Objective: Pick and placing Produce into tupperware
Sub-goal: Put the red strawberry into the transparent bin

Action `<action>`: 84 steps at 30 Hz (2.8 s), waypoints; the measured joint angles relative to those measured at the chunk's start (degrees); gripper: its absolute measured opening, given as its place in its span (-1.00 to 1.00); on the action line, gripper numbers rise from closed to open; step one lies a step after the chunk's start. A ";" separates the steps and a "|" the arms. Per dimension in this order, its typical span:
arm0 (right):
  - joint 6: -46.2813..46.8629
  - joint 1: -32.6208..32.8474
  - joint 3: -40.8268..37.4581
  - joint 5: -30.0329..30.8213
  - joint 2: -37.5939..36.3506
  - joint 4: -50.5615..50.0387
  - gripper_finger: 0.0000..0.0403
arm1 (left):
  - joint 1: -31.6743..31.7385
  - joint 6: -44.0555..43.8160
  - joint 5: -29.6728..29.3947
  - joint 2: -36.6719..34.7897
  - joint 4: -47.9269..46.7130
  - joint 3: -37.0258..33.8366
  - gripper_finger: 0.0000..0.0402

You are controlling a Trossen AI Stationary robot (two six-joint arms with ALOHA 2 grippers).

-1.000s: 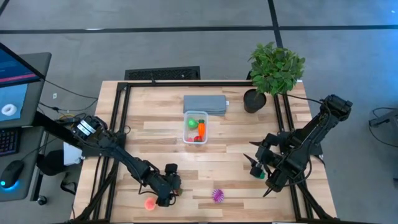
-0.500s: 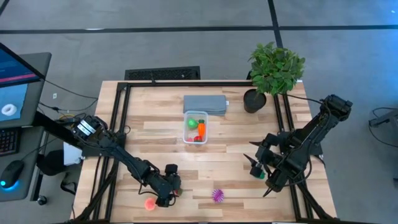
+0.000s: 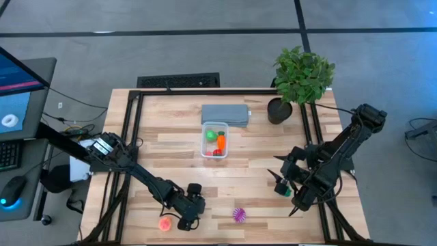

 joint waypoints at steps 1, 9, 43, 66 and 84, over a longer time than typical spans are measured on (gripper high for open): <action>0.00 0.00 0.00 0.02 0.01 0.01 0.52 | 0.00 -0.03 0.01 0.02 -0.98 0.29 0.23; 0.02 0.02 0.00 -0.09 0.00 0.03 0.52 | 0.00 -1.42 0.17 0.13 -5.52 1.61 0.23; 0.00 0.02 0.00 -0.20 0.01 0.42 0.52 | 0.07 -3.08 0.68 -0.37 -14.51 4.00 -0.20; 0.00 0.04 0.00 -0.22 0.01 0.51 0.52 | -0.02 1.11 -16.16 -11.94 -21.56 3.87 -0.24; 0.25 2.73 0.00 -0.15 0.00 1.08 0.52 | 0.72 10.43 -34.77 -17.66 -21.45 3.95 -0.25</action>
